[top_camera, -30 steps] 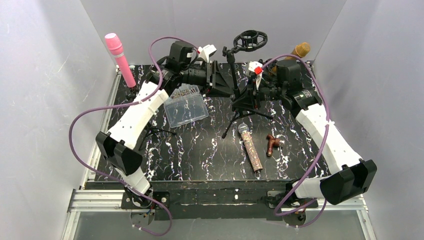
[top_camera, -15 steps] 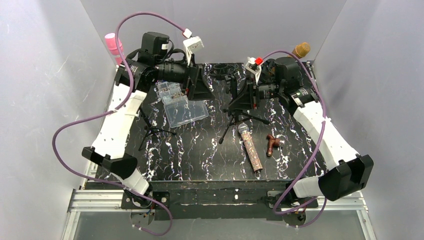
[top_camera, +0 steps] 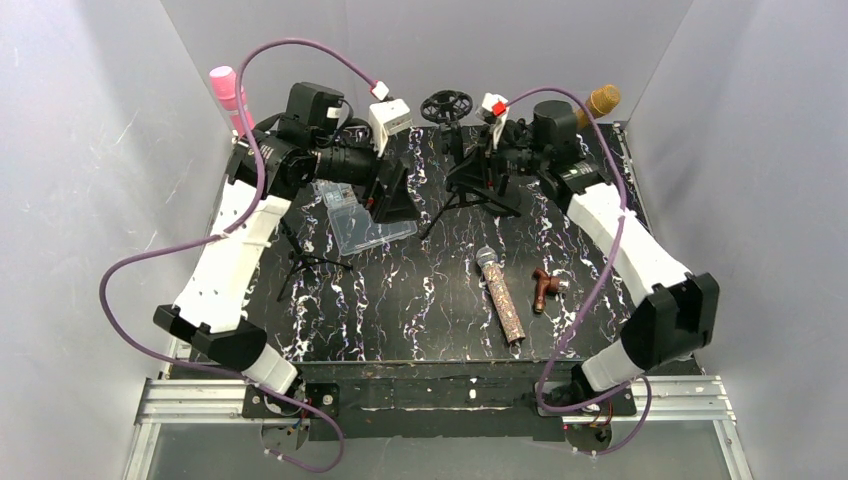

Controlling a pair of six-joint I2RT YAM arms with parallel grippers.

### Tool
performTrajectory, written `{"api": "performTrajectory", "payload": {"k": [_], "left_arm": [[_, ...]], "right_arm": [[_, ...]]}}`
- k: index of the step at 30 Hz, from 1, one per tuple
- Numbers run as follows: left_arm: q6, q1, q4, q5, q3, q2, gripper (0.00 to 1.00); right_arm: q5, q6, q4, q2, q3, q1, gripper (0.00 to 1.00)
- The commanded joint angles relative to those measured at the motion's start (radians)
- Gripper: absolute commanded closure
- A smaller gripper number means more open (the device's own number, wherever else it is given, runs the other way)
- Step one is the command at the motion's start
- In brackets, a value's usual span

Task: Remove the microphone from the stand

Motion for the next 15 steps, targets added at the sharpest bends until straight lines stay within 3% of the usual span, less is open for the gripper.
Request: {"api": "performTrajectory", "payload": {"k": [1,15], "left_arm": [[0.038,0.041,-0.023,-0.008,-0.067,-0.076,0.04],[0.051,0.065,-0.038,-0.049,-0.212,-0.150,0.02]], "right_arm": [[0.076,-0.027,0.186,0.096,0.041,0.016,0.99],[0.137,-0.144,0.269,0.501,0.298,0.004,0.99]]}}
